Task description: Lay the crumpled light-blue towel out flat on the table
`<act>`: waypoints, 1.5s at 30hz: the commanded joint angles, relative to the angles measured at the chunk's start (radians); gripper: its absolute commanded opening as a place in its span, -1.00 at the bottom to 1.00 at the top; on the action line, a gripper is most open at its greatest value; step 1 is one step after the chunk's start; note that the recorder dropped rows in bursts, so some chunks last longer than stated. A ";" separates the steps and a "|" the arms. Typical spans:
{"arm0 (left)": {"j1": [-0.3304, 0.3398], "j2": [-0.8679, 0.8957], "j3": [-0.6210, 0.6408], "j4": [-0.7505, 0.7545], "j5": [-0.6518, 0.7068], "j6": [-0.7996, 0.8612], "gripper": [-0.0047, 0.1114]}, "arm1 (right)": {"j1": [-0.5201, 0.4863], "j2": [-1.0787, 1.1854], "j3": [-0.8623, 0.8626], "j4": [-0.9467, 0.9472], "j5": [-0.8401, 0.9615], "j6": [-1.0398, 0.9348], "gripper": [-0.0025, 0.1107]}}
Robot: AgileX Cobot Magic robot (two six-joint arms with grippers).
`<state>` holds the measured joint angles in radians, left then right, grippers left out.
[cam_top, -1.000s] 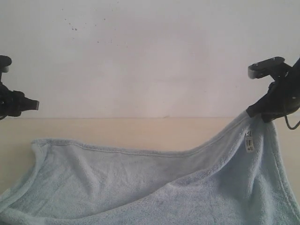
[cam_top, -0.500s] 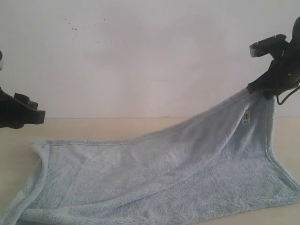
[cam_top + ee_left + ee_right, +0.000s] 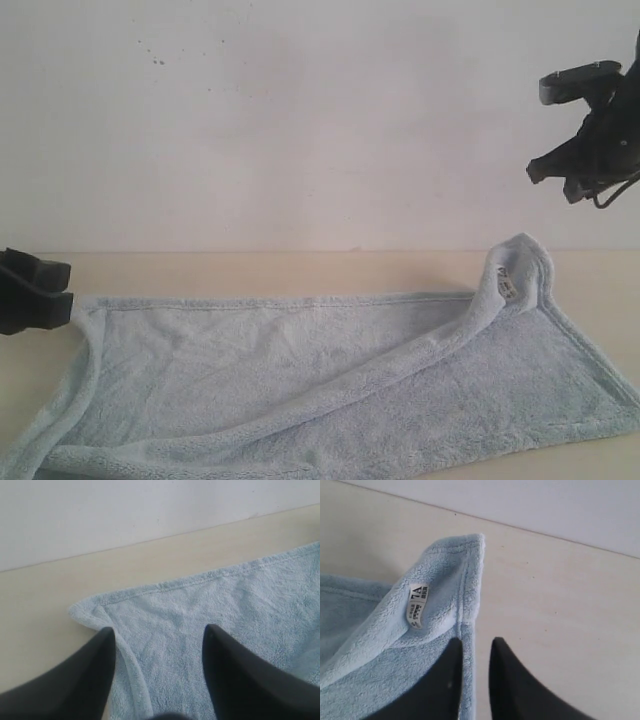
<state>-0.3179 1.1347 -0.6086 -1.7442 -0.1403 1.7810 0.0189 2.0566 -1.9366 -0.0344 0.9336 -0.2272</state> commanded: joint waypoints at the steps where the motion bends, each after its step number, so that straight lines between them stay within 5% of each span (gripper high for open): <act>1: -0.006 -0.007 0.015 0.000 0.020 -0.017 -0.05 | -0.009 -0.036 0.008 0.002 0.047 -0.025 -0.95; 7: -0.006 -0.007 0.017 0.000 0.042 -0.017 -0.05 | -0.009 -0.042 0.202 -0.029 0.100 -0.061 -0.96; 17: -0.006 -0.007 0.017 0.000 0.058 -0.017 -0.06 | -0.009 -0.042 0.520 -0.083 -0.072 -0.043 -0.96; 28: -0.006 -0.007 0.017 0.000 0.058 -0.028 -0.08 | -0.009 -0.035 0.612 -0.081 -0.218 -0.051 -0.96; 45: -0.006 -0.007 0.017 0.000 0.057 -0.028 -0.08 | -0.009 0.057 0.634 -0.111 -0.206 -0.057 -0.96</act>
<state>-0.3179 1.1347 -0.5963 -1.7442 -0.0895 1.7626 0.0166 2.0941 -1.3234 -0.1156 0.6972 -0.2834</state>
